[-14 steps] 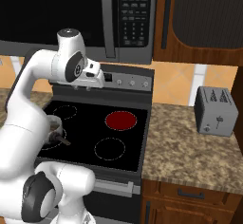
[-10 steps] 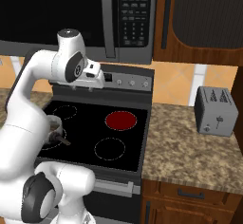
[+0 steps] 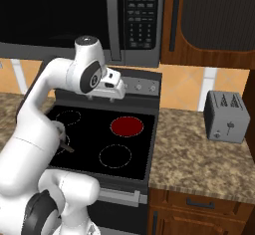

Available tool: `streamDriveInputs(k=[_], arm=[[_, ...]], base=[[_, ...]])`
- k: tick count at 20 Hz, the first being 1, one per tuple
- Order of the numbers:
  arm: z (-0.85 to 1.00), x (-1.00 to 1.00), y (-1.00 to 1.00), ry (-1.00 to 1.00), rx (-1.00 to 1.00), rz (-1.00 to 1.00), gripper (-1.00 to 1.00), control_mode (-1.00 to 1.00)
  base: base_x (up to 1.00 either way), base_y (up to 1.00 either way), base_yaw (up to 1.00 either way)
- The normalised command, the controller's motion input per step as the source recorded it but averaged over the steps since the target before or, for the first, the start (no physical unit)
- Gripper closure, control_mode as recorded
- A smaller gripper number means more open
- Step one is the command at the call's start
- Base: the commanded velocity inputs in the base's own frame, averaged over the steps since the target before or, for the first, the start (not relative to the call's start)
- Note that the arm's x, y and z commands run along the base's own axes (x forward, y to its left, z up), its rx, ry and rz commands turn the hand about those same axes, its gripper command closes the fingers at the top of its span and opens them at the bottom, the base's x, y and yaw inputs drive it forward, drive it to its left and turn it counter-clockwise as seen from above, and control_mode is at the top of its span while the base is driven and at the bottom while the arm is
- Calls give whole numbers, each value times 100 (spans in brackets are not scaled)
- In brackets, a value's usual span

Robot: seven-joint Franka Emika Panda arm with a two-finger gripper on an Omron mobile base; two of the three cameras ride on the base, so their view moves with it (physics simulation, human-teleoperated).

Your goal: Turn off the rear right burner of the stove.

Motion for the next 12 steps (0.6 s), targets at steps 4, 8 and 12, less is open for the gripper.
streamDriveInputs(k=[4,8,12], arm=[[0,16,-27,-1,-3,-2,-100,-100],[0,2,-11,-19,-28,16,-100,-100],[0,-16,-14,-38,-38,26,-100,-100]], base=[[0,0,0],[0,0,0],[0,0,0]])
